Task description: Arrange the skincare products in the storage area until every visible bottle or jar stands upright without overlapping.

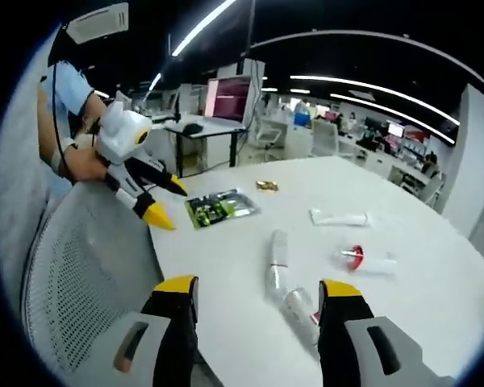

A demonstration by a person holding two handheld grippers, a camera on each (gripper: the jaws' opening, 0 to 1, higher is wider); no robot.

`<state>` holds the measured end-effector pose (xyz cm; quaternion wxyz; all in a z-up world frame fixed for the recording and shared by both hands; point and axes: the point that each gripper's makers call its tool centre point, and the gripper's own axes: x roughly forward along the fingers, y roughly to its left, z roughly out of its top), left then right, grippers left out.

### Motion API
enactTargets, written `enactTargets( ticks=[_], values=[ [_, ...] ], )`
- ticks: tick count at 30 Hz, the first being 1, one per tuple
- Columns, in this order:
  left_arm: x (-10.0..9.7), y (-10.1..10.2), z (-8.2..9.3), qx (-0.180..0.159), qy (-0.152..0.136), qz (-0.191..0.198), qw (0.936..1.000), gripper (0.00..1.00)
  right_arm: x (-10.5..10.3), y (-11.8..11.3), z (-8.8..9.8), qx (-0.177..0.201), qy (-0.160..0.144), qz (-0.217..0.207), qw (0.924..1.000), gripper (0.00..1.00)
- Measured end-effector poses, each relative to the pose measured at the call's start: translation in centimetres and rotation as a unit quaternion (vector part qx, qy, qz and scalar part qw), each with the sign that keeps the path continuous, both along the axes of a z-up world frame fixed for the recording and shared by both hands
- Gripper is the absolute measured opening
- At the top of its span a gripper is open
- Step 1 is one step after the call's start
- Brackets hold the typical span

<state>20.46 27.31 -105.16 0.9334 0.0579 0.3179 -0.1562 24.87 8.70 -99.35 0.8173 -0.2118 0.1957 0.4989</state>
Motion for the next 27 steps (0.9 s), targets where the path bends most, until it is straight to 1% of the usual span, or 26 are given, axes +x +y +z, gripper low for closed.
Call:
enactTargets(
  ticks=[1,2,3,4,5,6,7,8,9,10,11,12,15,16,20,21,22,25,27],
  values=[
    [0.0,0.1,0.0,-0.001,-0.001,0.003,1.0000,0.56,1.0,0.2,0.7,-0.008,-0.015,0.012,0.9998,0.60],
    [0.0,0.2,0.0,-0.002,-0.001,0.004,1.0000,0.55,1.5,0.4,1.1,-0.013,-0.019,0.021,0.9995,0.60],
    [0.0,0.2,0.0,-0.001,0.000,0.006,1.0000,0.54,2.0,0.5,1.2,-0.022,-0.017,0.034,0.9991,0.59],
    [0.0,0.3,-0.1,0.002,0.001,0.006,1.0000,0.54,2.9,0.7,1.6,-0.038,-0.024,0.052,0.9977,0.59],
    [0.0,0.3,-0.1,0.003,0.002,0.006,1.0000,0.54,3.2,0.9,1.8,-0.047,-0.024,0.073,0.9959,0.57],
    [0.0,0.4,-0.1,0.003,0.002,0.006,1.0000,0.54,3.6,1.0,1.6,-0.068,-0.010,0.096,0.9930,0.56],
    [0.0,0.4,-0.2,0.004,0.003,0.006,1.0000,0.53,4.0,1.0,1.6,-0.085,-0.008,0.113,0.9900,0.56],
    [0.0,0.4,-0.2,0.005,0.003,0.006,1.0000,0.53,4.4,1.0,1.7,-0.103,-0.015,0.131,0.9859,0.56],
    [0.0,0.5,-0.2,0.006,0.002,0.007,1.0000,0.53,5.1,1.0,1.8,-0.126,-0.019,0.152,0.9801,0.57],
    [0.0,0.5,-0.1,0.006,0.001,0.008,0.9999,0.52,5.4,1.1,1.9,-0.140,-0.021,0.167,0.9758,0.57],
    [0.1,0.6,-0.1,0.006,0.000,0.009,0.9999,0.52,5.8,1.3,2.2,-0.145,-0.031,0.182,0.9720,0.56],
    [0.1,0.7,-0.1,0.006,0.000,0.011,0.9999,0.51,6.4,1.6,2.7,-0.151,-0.035,0.197,0.9680,0.56],
    [0.1,0.9,-0.1,0.007,0.000,0.015,0.9999,0.51,7.7,2.6,3.9,-0.156,-0.036,0.216,0.9631,0.56],
    [0.1,0.9,-0.1,0.006,-0.001,0.017,0.9998,0.51,8.2,2.9,4.2,-0.158,-0.037,0.216,0.9626,0.56],
    [0.2,1.3,0.0,0.002,-0.003,0.030,0.9996,0.51,10.3,4.3,5.5,-0.184,-0.056,0.246,0.9502,0.56],
    [0.1,1.3,0.0,0.004,-0.003,0.029,0.9996,0.51,10.8,4.6,5.7,-0.190,-0.064,0.253,0.9463,0.56],
    [0.2,1.2,0.0,0.006,-0.003,0.027,0.9996,0.50,11.4,5.0,6.0,-0.200,-0.064,0.262,0.9418,0.56],
    [0.1,1.2,-0.1,0.010,-0.002,0.024,0.9997,0.49,12.9,6.3,6.8,-0.199,-0.066,0.271,0.9394,0.62],
    [0.1,1.2,-0.2,0.009,0.001,0.024,0.9997,0.48,13.8,7.3,6.9,-0.197,-0.054,0.270,0.9408,0.68]
  ],
)
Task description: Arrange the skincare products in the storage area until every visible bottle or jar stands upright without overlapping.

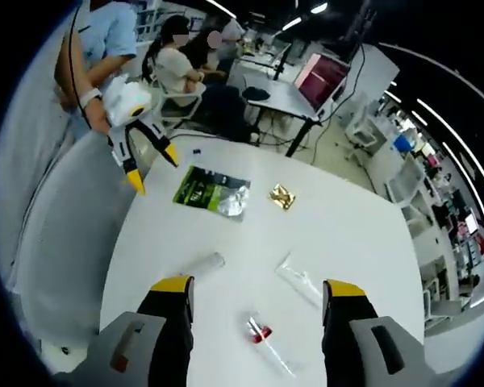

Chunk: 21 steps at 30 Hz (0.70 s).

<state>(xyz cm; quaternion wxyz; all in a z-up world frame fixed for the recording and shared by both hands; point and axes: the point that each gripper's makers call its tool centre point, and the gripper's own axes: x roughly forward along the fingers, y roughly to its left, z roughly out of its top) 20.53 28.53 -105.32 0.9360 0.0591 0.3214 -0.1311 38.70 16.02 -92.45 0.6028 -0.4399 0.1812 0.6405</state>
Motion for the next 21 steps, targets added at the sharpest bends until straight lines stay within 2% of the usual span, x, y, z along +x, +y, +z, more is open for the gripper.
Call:
enactTargets(
  ticks=[4,10,14,18,21],
  values=[
    [0.0,0.2,0.1,0.001,-0.002,0.004,1.0000,0.47,1.7,1.4,0.0,-0.012,-0.013,0.017,0.9997,0.64],
    [0.1,0.4,0.1,0.001,-0.007,0.009,0.9999,0.45,4.4,3.5,1.1,-0.056,-0.027,0.042,0.9972,0.69],
    [0.1,0.5,0.1,0.001,-0.008,0.010,0.9999,0.43,7.1,4.2,2.3,-0.105,-0.068,0.077,0.9892,0.67],
    [0.1,0.5,0.1,0.002,-0.007,0.012,0.9999,0.43,9.3,5.1,2.8,-0.124,-0.067,0.080,0.9868,0.72],
    [0.0,0.3,0.0,0.007,-0.003,0.005,1.0000,0.43,10.6,5.3,2.1,-0.144,-0.069,0.084,0.9836,0.72]
  ],
)
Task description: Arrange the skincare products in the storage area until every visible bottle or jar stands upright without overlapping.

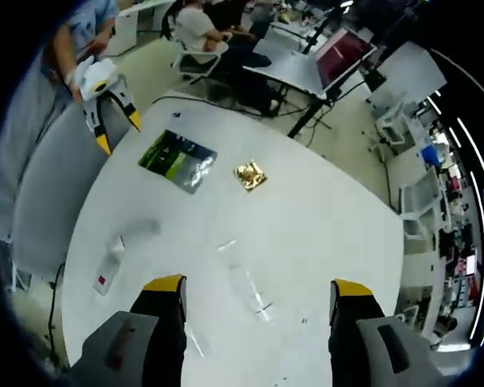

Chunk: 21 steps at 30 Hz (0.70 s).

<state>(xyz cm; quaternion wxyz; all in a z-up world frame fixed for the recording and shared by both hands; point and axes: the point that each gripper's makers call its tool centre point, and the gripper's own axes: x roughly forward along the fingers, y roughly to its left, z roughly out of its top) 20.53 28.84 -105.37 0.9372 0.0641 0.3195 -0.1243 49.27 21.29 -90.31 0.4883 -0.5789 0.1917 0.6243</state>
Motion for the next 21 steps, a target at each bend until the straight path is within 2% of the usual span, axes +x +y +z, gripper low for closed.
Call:
enactTargets(
  ticks=[3,5,6,9,11,15,18,21],
  values=[
    [0.0,0.2,0.1,-0.002,-0.002,0.007,1.0000,0.40,0.9,0.0,-1.4,-0.033,-0.005,0.011,0.9994,0.72],
    [-0.1,-0.1,-0.1,-0.001,0.006,-0.003,1.0000,0.39,1.2,0.0,-2.7,-0.057,-0.004,0.024,0.9981,0.71],
    [-0.2,-0.5,-0.3,0.008,0.009,-0.022,0.9997,0.38,1.4,-0.1,-3.7,-0.074,-0.004,0.028,0.9968,0.71],
    [-0.4,-0.4,-0.5,0.011,0.016,-0.019,0.9996,0.37,1.8,-0.2,-6.0,-0.104,-0.005,0.044,0.9936,0.69],
    [-0.4,-0.3,-0.6,0.008,0.019,-0.017,0.9996,0.37,1.9,-0.3,-7.8,-0.123,0.007,0.039,0.9917,0.68],
    [-0.5,-0.2,-0.8,0.011,0.023,-0.016,0.9996,0.33,1.8,-0.7,-10.8,-0.161,0.014,0.059,0.9851,0.66],
    [-0.6,-0.1,-0.9,0.011,0.025,-0.017,0.9995,0.29,1.8,-0.4,-12.5,-0.170,0.023,0.067,0.9830,0.65],
    [-0.7,0.0,-1.1,0.012,0.029,-0.012,0.9995,0.30,2.2,-0.3,-14.2,-0.180,0.025,0.069,0.9808,0.65]
  ],
)
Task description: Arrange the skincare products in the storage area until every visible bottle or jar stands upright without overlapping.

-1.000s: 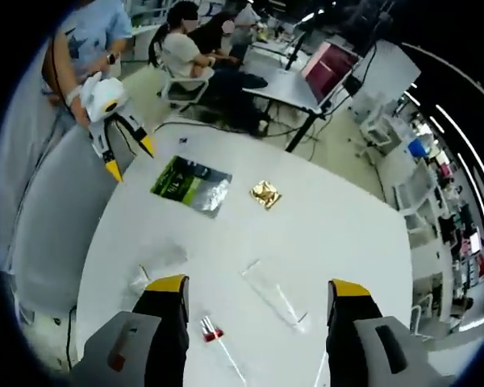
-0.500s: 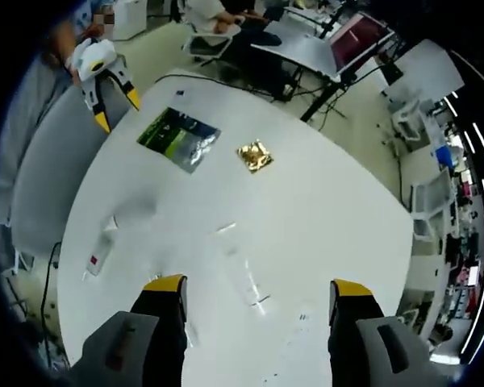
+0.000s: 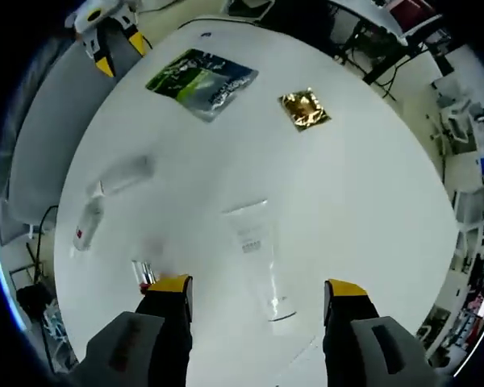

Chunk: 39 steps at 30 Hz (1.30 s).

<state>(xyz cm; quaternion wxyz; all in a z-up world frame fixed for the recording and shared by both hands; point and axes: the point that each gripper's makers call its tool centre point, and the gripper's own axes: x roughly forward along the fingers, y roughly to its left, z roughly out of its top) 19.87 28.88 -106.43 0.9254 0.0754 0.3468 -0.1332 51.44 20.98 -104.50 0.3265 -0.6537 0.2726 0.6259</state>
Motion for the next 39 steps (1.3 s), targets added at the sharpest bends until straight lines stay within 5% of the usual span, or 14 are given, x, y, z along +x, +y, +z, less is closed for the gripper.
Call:
enactTargets(
  ticks=[12,19,29,39],
  values=[
    [-0.4,-0.1,-1.0,0.008,0.015,-0.007,0.9998,0.28,2.3,-2.0,-5.1,-0.047,-0.016,0.027,0.9984,0.56],
    [-0.6,-0.4,-1.2,0.012,0.019,-0.014,0.9997,0.25,3.6,-1.7,-5.8,-0.068,-0.043,0.053,0.9953,0.47],
    [-0.6,-0.4,-1.3,0.011,0.019,-0.016,0.9996,0.24,3.0,-1.7,-7.4,-0.105,-0.036,0.113,0.9874,0.38],
    [-0.6,-0.3,-1.3,0.012,0.019,-0.019,0.9996,0.22,3.9,-0.9,-7.3,-0.117,-0.049,0.118,0.9850,0.25]
  ],
)
